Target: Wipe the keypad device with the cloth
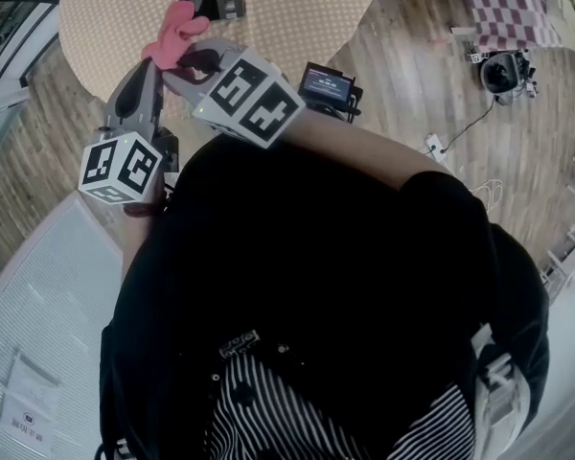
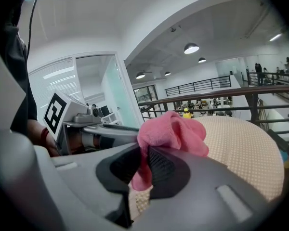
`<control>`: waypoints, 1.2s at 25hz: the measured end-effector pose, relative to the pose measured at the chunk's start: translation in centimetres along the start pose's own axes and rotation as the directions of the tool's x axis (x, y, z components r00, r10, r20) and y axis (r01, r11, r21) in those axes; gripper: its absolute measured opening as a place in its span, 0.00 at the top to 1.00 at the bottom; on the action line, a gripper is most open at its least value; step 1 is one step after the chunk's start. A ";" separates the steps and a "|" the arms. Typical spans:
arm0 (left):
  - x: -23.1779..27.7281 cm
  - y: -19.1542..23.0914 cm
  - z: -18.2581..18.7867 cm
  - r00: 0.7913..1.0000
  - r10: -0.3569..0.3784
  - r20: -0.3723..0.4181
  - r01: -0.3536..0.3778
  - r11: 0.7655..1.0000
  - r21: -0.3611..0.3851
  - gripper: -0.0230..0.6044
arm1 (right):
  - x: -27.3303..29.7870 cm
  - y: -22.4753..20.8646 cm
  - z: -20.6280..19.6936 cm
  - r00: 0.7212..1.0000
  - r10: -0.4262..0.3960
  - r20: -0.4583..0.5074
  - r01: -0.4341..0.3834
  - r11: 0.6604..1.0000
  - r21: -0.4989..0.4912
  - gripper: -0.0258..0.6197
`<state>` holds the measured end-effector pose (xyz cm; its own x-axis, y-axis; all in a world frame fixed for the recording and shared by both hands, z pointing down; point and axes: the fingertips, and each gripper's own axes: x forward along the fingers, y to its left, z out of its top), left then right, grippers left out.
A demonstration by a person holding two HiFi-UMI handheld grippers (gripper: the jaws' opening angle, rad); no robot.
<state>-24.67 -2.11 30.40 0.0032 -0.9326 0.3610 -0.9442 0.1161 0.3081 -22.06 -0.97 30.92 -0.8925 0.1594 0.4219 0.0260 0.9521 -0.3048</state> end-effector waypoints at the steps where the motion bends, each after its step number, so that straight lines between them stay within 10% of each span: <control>1: 0.7 0.1 0.1 1.000 0.006 -0.003 -0.006 1.000 -0.001 0.96 | 0.0 -0.7 0.1 1.000 0.005 0.002 -0.005 1.000 0.008 0.89; 16: 4.8 0.7 -0.2 0.993 0.083 -0.081 -0.085 0.996 -0.022 0.96 | 0.8 -5.2 -0.9 0.998 0.049 0.039 -0.055 0.984 0.169 0.89; 30: 10.3 -2.5 1.1 0.980 -0.146 -0.134 0.153 0.987 0.047 0.96 | -2.2 -10.5 -0.3 0.983 -0.166 0.080 0.145 0.964 0.225 0.89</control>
<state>-22.61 -12.42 32.42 0.1847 -0.8855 0.4265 -0.9471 -0.0444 0.3179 -20.28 -11.26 33.44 -0.9175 -0.0224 0.3972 -0.2054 0.8817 -0.4248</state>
